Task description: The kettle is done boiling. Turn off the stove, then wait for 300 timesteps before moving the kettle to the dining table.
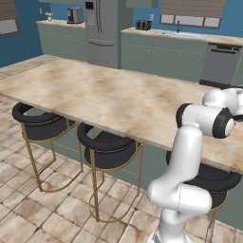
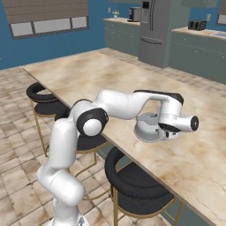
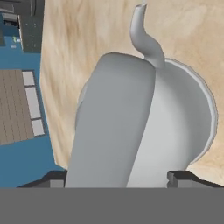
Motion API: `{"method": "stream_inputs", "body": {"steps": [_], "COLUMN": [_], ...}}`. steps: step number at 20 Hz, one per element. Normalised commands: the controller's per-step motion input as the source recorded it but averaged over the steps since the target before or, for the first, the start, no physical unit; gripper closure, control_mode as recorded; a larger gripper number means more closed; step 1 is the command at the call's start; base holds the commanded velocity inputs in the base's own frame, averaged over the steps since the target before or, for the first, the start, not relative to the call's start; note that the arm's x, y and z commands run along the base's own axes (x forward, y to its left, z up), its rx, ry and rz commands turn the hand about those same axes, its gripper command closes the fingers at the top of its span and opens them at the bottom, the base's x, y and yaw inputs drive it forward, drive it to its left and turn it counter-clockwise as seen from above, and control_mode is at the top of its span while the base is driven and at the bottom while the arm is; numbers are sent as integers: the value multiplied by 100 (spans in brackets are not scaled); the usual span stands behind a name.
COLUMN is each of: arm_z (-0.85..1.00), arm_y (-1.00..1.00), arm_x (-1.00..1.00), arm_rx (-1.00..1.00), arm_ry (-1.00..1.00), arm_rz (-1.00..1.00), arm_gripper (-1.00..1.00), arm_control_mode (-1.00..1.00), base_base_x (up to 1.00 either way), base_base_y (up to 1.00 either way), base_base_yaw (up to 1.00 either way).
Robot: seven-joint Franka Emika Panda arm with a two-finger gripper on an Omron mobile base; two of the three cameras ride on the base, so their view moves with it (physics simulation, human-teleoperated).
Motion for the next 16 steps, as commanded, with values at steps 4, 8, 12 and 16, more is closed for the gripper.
{"method": "stream_inputs", "body": {"steps": [4,8,12,16], "arm_z": [-5,-19,-26,-13], "arm_y": [1,0,0,0], "arm_x": [31,35,24,0], "arm_rx": [-3,-14,-16,-13], "arm_ry": [6,5,0,-5], "arm_rz": [0,0,0,0], "arm_gripper": [-100,-100,-100,-100], "arm_control_mode": [-100,-100,-100,-100], "base_base_x": [0,0,0,0], "base_base_y": [0,0,0,0], "base_base_yaw": [0,0,0,0]}}
